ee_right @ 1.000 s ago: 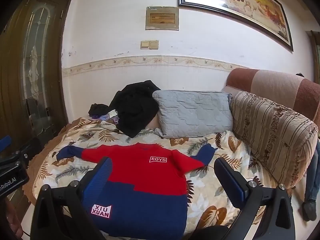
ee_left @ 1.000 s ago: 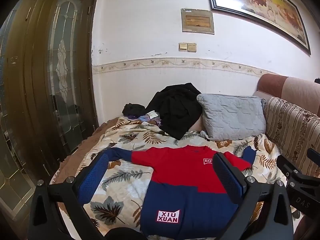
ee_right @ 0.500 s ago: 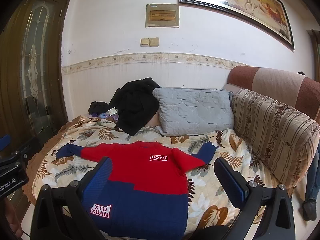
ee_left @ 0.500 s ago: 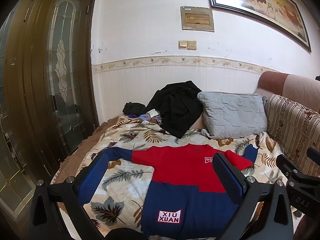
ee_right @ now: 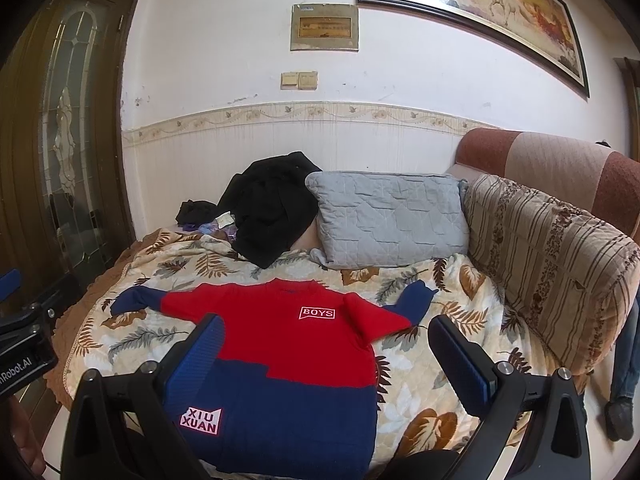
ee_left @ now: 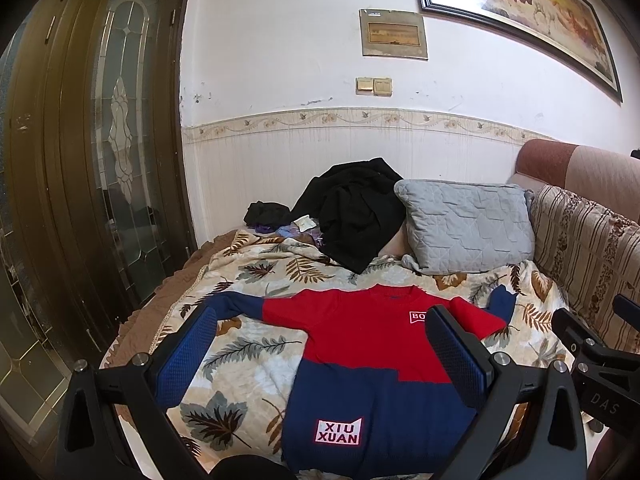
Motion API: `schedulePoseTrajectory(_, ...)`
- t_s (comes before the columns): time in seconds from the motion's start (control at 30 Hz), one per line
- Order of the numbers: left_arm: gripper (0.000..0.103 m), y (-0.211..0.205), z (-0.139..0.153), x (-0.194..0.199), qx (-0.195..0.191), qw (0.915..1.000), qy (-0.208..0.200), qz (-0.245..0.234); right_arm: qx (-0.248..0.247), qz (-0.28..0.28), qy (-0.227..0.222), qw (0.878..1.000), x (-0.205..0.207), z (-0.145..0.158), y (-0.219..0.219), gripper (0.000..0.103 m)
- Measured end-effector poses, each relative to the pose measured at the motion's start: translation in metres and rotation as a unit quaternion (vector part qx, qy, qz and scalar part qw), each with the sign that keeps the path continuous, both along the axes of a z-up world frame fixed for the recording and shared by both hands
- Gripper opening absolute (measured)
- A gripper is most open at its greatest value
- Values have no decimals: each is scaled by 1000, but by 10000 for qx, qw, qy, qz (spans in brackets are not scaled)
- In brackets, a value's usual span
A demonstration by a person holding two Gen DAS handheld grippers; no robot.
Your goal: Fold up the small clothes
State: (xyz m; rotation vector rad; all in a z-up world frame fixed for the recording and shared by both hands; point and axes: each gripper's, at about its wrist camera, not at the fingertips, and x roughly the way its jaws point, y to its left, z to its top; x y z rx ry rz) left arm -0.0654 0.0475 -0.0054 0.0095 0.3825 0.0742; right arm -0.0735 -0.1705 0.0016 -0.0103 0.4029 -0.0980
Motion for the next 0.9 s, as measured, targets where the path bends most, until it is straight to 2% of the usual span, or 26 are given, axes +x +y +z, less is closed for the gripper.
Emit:
schedulePoseTrajectory(0.13, 103, 0, -4, 3, -6, 10000, 32, 8, -157, 5, -42, 9999, 1, -3, 0, 103)
schedulePoseTrajectory(0.23, 103, 0, -10, 10, -18, 9999, 100, 0, -208, 44, 91, 9997, 8, -6, -1, 103)
schedulePoseTrajectory(0.33, 103, 1, -26, 32, -165, 9990, 396, -131, -35, 221, 253, 9994, 21, -12, -13, 103)
schedulePoseTrajectory(0.4, 103, 2, -46, 57, -245, 9967, 750, -216, 170, 432, 376, 9982, 36, -20, -28, 103)
schedulePoseTrajectory(0.5, 103, -3, -96, 108, -200, 9886, 1470, -273, 662, 903, 482, 9925, 66, -35, -62, 103)
schedulePoseTrajectory(0.53, 103, -4, -114, 124, -190, 9855, 1668, -256, 841, 946, -10, 9920, 80, -37, -72, 103)
schedulePoseTrajectory(0.57, 103, -6, -136, 144, -113, 9817, 1891, -172, 1054, 901, -55, 9903, 97, -45, -89, 103)
schedulePoseTrajectory(0.6, 103, -8, -154, 159, -67, 9785, 2056, -145, 1287, 844, 34, 9881, 115, -55, -108, 103)
schedulePoseTrajectory(0.63, 103, -10, -168, 170, -47, 9757, 2187, -142, 1544, 757, 385, 9844, 128, -70, -127, 103)
schedulePoseTrajectory(0.67, 103, -13, -181, 181, -23, 9730, 2306, -119, 1884, 566, 712, 9779, 143, -89, -151, 103)
schedulePoseTrajectory(0.73, 103, -20, -214, 206, 118, 9657, 2595, -36, 2564, 162, 1342, 9571, 163, -132, -197, 103)
schedulePoseTrajectory(0.83, 103, -32, -247, 233, 258, 9552, 2948, -78, 3716, -239, 1558, 9149, 191, -190, -256, 103)
schedulePoseTrajectory(0.9, 103, -37, -260, 244, 279, 9524, 3034, -133, 4301, -511, 1587, 8873, 214, -227, -286, 103)
